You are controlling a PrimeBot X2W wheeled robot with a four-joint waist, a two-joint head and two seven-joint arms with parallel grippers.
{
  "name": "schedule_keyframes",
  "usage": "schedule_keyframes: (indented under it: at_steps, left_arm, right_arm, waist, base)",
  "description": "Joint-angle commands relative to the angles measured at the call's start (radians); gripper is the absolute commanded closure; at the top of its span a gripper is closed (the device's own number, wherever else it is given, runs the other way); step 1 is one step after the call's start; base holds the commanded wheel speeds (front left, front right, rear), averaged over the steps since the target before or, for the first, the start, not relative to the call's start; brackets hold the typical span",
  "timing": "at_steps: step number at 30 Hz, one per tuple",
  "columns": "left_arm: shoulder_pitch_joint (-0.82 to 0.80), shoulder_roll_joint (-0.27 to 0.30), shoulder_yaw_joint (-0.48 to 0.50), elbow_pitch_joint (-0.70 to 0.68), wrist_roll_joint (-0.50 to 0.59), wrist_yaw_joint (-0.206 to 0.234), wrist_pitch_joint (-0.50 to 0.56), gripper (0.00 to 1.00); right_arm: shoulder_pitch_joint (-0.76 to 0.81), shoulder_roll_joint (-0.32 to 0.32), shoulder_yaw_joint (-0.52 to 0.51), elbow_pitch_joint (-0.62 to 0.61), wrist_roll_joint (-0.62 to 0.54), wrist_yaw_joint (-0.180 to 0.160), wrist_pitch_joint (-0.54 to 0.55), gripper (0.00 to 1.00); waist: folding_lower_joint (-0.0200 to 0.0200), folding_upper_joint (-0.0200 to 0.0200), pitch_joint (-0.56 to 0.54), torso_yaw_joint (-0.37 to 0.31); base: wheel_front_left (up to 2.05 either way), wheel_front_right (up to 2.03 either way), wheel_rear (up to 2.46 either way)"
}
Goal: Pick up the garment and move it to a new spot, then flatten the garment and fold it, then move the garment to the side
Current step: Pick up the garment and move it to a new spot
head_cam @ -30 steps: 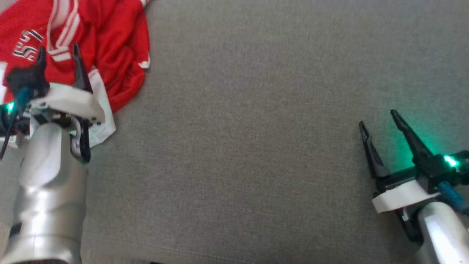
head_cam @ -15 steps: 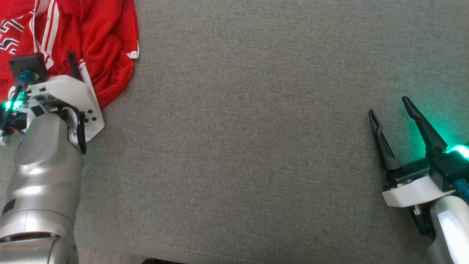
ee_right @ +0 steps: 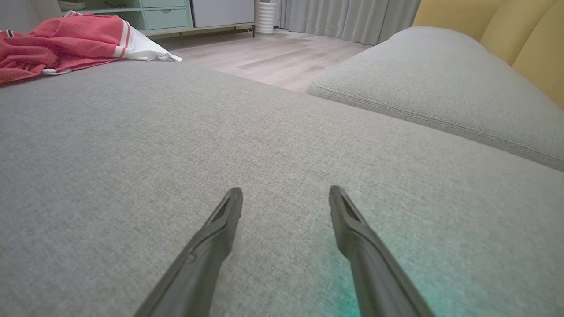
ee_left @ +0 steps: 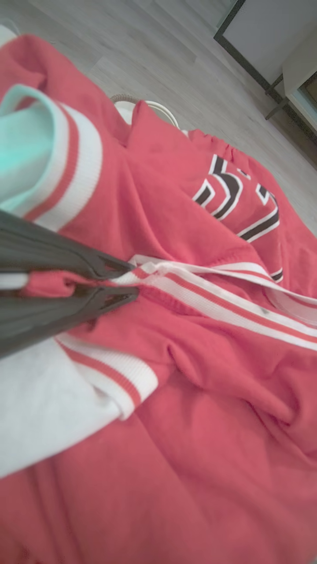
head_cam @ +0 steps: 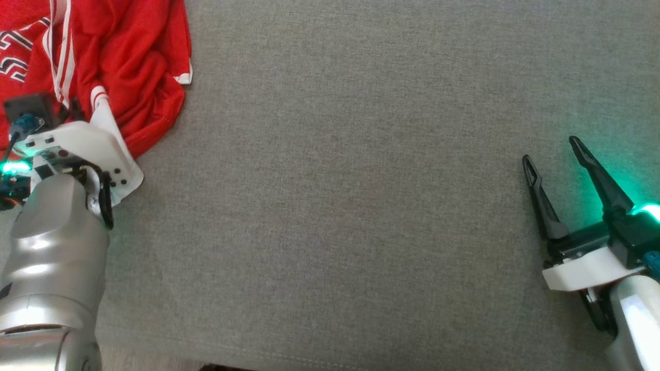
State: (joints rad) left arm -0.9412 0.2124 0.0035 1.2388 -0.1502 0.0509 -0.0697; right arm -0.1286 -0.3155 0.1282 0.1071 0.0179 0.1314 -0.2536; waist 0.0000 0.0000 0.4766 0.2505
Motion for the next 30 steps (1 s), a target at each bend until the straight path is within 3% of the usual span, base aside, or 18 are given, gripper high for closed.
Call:
schedule_keyframes:
  at_steps: [1, 12, 18, 25, 30]
  left_arm:
    - [-0.015, 0.063, 0.02, -0.005, -0.012, -0.009, -0.011, 1.0]
    - [-0.061, 0.084, 0.021, -0.033, -0.036, -0.04, -0.133, 1.0]
    - [-0.096, 0.076, -0.02, -0.115, -0.025, -0.106, -0.167, 1.0]
    - [-0.087, 0.034, -0.107, -0.261, -0.016, -0.168, -0.101, 1.0]
    - [-0.014, -0.028, -0.2, -0.476, -0.072, -0.18, 0.016, 1.0]
  right_arm:
    - [0.036, -0.022, 0.017, -0.017, 0.005, -0.001, 0.008, 0.0]
    - [0.041, 0.014, 0.033, 0.019, 0.017, -0.001, 0.003, 0.0]
    - [0.046, 0.069, 0.063, 0.078, 0.03, -0.001, -0.006, 0.0]
    - [0.047, 0.141, 0.09, 0.103, 0.041, -0.001, -0.008, 0.0]
    - [0.04, 0.181, 0.099, 0.095, 0.047, -0.001, -0.008, 0.0]
  waist:
    - [0.0, 0.0, -0.002, -0.001]
    - [0.0, 0.0, -0.094, -0.014]
    - [0.0, 0.0, -0.216, -0.045]
    - [0.0, 0.0, -0.338, -0.114]
    - [0.0, 0.0, -0.383, -0.186]
  base:
    - [0.0, 0.0, 0.0]
    - [0.0, 0.0, 0.0]
    - [0.0, 0.0, 0.0]
    - [0.0, 0.0, 0.0]
    - [0.0, 0.0, 0.0]
